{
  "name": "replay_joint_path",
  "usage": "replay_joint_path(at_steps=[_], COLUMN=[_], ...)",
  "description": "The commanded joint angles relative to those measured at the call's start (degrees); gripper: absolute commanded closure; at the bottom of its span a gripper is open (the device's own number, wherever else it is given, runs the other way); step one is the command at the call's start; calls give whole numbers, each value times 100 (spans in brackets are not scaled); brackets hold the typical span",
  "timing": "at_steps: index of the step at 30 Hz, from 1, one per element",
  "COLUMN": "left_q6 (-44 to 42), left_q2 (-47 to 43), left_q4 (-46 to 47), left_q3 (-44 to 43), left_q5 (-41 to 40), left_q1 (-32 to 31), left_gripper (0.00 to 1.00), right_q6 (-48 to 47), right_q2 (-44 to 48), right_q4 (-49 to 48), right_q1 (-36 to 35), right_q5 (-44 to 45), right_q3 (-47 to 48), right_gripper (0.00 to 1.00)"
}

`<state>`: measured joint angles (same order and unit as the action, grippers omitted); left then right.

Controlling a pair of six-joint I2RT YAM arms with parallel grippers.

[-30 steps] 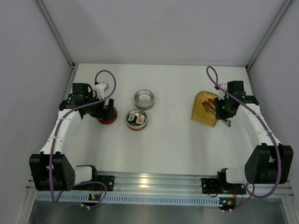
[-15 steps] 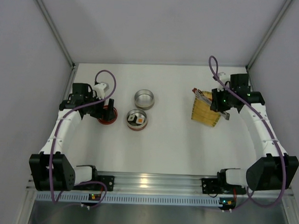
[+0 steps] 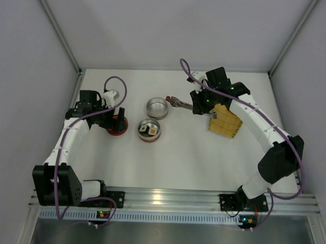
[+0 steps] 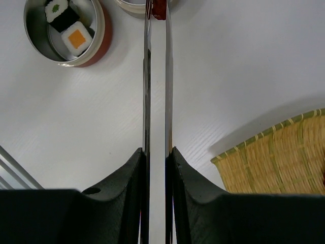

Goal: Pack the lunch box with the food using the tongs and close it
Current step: Place the fake food in the packing box.

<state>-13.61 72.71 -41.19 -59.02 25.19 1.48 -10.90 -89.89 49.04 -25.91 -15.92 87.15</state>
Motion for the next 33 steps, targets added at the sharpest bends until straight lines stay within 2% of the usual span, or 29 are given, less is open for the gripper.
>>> replay_joint_path(at_steps=[1,5,17,22,26,33], left_q6=[7,-10,-63,-72,-90,-90], left_q2=[59,86,51,59,68,86], left_q4=[146,155,252,261,252,260], left_q3=[-127,-109,40,40,23,31], left_q5=[144,118,74,74,56,47], left_q1=[46,37,37,37,37,46], left_gripper=[2,2,2,2,2,2], right_q6=[-71,-53,-70,-71,-36,0], right_q2=[-327,-889,-1803,-2024,-2164,-2182], right_q4=[-175,-158,-149,-158,-140,-175], right_q1=[-299,-520,-959,-1012,-1021,-1021], right_q5=[-51,-34,54,81,89,326], right_q3=[626,1022,1743,1919,2025,1920], right_gripper=[100,100,100,99,92,91])
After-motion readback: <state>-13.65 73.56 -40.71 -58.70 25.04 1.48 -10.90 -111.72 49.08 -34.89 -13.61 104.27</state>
